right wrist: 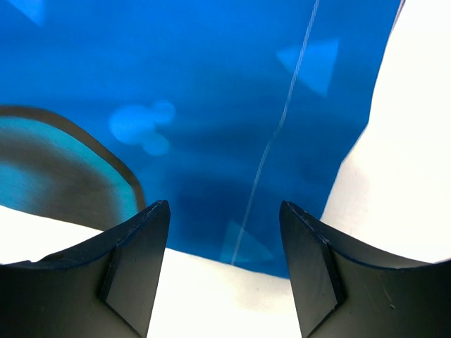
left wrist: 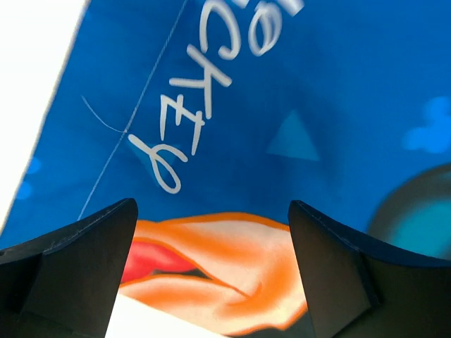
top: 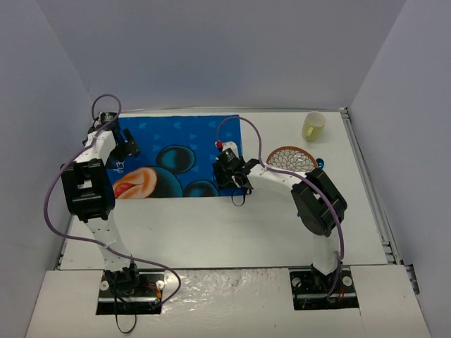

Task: Set the dinner table for one person

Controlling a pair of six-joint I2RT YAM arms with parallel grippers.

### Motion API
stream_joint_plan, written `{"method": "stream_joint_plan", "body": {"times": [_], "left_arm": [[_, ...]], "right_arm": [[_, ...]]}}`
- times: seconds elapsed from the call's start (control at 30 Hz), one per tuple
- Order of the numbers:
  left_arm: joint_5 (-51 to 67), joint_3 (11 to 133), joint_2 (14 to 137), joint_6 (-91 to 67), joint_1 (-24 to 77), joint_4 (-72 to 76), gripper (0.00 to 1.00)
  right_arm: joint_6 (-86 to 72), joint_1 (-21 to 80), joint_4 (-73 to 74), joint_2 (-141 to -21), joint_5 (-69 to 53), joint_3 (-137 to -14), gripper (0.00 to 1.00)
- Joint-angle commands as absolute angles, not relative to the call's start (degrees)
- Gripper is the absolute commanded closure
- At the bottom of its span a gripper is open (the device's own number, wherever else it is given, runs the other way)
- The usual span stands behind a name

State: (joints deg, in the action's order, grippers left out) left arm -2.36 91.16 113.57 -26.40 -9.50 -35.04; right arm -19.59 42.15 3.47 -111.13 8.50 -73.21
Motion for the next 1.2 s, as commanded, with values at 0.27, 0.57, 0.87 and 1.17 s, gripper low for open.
{"method": "stream_joint_plan", "body": {"times": [0.27, 0.57, 0.87, 1.17], "left_arm": [[-6.43, 86.11, 116.99, -28.55, -10.22, -31.37, 0.19], [-6.16, 91.86, 114.41, -27.03, -10.57, -35.95, 0.16], [-2.80, 94.93, 101.41, -26.32, -8.33, -39.61, 0.03], [-0.25, 79.42, 82.69, -23.30, 2.38, -33.86, 0.03]], "right_arm": [[-22.34, 42.45, 1.41, -107.42, 11.07, -64.91, 0.42], [-24.19, 41.80, 1.61, -95.70, 10.81, -64.22, 0.40], [-31.23, 33.18, -1.03, -78.86, 10.94, -57.82, 0.19], [-40.38, 16.84, -5.02, -66.19, 4.30, -39.73, 0.00]]}}
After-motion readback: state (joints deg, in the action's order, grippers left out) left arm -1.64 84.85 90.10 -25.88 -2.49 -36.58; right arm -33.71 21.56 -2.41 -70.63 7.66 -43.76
